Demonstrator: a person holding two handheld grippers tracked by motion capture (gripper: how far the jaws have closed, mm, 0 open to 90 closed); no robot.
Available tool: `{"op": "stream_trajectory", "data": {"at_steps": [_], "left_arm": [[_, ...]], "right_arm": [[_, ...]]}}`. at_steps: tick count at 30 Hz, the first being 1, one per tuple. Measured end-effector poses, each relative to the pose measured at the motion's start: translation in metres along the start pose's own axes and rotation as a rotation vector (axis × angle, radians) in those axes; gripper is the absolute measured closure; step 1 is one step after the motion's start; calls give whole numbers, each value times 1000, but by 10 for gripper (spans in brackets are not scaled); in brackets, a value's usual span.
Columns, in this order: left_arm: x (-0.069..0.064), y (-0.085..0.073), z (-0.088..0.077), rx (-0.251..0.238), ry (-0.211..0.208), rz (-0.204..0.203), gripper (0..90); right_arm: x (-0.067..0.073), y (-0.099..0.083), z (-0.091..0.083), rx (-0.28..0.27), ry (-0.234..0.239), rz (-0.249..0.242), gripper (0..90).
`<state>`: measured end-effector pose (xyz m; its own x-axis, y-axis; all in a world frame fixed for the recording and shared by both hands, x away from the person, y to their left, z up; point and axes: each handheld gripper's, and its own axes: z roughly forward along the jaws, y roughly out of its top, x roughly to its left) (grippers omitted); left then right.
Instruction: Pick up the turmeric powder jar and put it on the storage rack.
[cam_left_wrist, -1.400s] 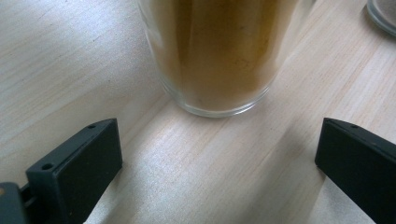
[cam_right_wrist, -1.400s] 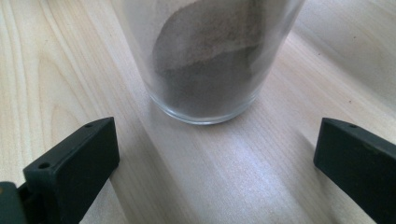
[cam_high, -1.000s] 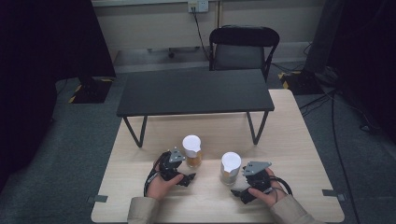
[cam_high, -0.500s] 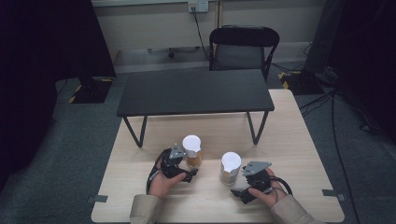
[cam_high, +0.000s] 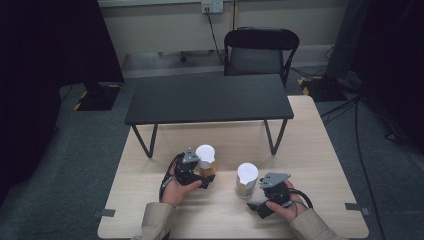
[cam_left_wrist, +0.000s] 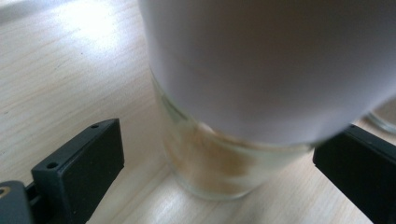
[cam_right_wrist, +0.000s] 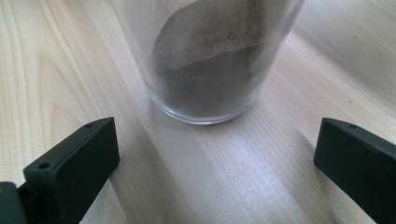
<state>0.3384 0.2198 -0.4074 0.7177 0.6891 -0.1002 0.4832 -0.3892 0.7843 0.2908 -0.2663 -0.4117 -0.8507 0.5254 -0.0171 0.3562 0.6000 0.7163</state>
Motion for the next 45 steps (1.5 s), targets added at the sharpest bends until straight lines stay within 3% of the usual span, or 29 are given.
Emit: {"op": "stream_trajectory", "data": {"at_steps": [11, 15, 24, 27, 38, 45], "left_arm": [[-1, 5, -2, -33, 5, 10, 31], [-1, 6, -2, -62, -2, 18, 63], [1, 10, -3, -76, -21, 42, 160], [3, 8, -3, -89, -32, 33, 177], [5, 8, -4, -98, -41, 52, 273], [3, 9, -4, -95, -34, 56, 284]], "right_arm": [[0, 0, 0, 0, 1, -1, 0], [0, 0, 0, 0, 1, -1, 0], [0, 0, 0, 0, 1, -1, 0], [0, 0, 0, 0, 1, -1, 0], [0, 0, 0, 0, 1, -1, 0], [0, 0, 0, 0, 1, -1, 0]]}}
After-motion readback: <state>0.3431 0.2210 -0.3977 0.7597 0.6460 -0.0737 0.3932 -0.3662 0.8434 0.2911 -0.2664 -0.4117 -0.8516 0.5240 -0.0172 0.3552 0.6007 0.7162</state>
